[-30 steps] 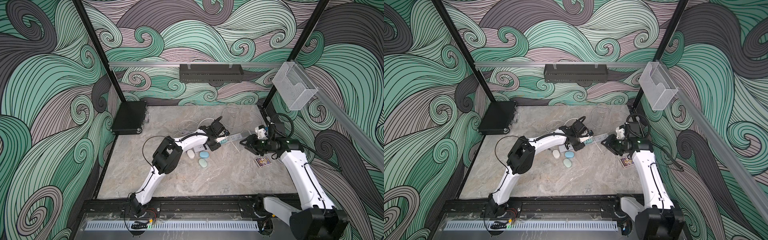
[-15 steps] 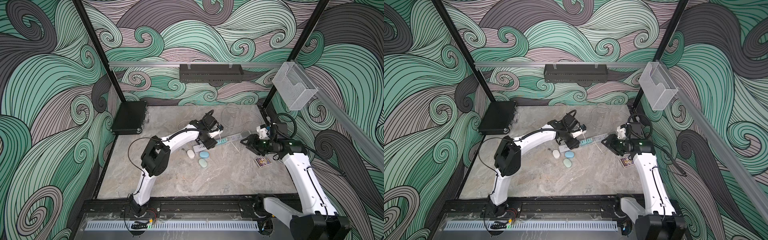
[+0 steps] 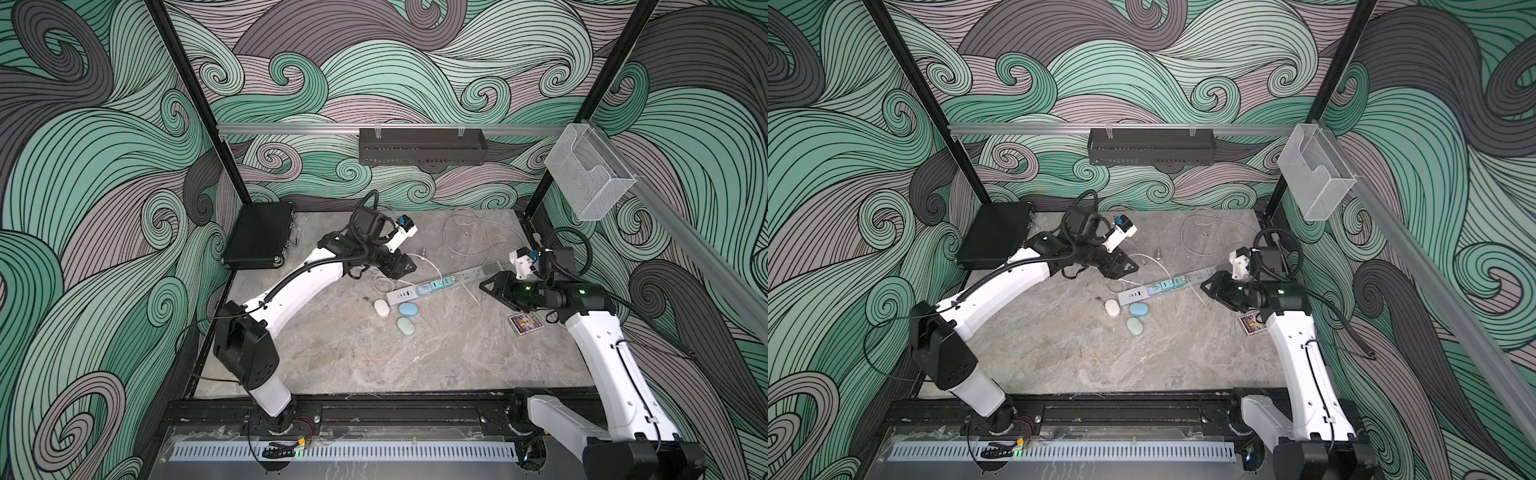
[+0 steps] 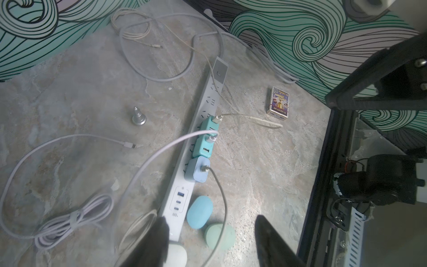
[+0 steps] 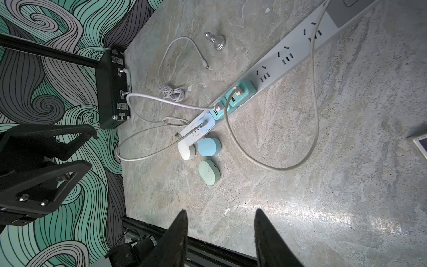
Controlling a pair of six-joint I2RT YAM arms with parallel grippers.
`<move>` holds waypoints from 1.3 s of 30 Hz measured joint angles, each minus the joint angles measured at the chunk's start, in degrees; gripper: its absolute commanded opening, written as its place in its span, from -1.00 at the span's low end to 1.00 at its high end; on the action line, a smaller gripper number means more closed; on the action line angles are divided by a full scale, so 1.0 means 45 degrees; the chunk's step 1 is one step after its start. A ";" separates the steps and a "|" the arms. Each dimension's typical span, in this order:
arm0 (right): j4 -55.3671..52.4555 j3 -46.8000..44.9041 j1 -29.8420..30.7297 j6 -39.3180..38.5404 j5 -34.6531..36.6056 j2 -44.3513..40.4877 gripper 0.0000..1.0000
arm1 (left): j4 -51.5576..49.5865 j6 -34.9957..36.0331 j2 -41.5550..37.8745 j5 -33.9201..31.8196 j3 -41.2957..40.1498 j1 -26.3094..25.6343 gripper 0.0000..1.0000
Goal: Charge the bluetooth headset
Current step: Pick up the charging cable from the center of the board.
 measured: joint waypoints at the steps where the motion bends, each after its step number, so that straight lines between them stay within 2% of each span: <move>1: 0.0005 0.0019 0.0151 -0.0063 0.0005 0.0000 -0.08 | 0.0063 -0.0257 -0.0379 0.0087 -0.0355 0.0136 0.18; 10: 0.0034 0.0656 0.1778 -0.1107 0.0792 0.0117 -0.24 | 0.0199 -0.2458 -0.3172 -0.0481 -0.2793 0.1773 0.20; 18: 0.0641 0.0452 0.2511 -0.2492 0.1151 0.0180 -0.23 | -0.0058 -0.3657 -0.3356 -0.0316 -0.4517 0.3517 0.19; 23: 0.0894 -0.0107 0.3215 -0.2555 0.1205 0.0185 -0.19 | -0.0282 -0.4206 -0.2778 0.0301 -0.4988 0.4473 0.20; 29: 0.0986 -0.0772 0.3997 -0.1972 0.1375 0.0316 -0.17 | 0.0491 -0.4352 -0.1666 0.0884 -0.5557 0.4794 0.24; 39: 0.1350 -0.0865 0.4080 -0.1341 0.1525 0.0913 -0.19 | 0.3735 -0.4760 0.1010 0.1710 -0.6256 0.4789 -0.17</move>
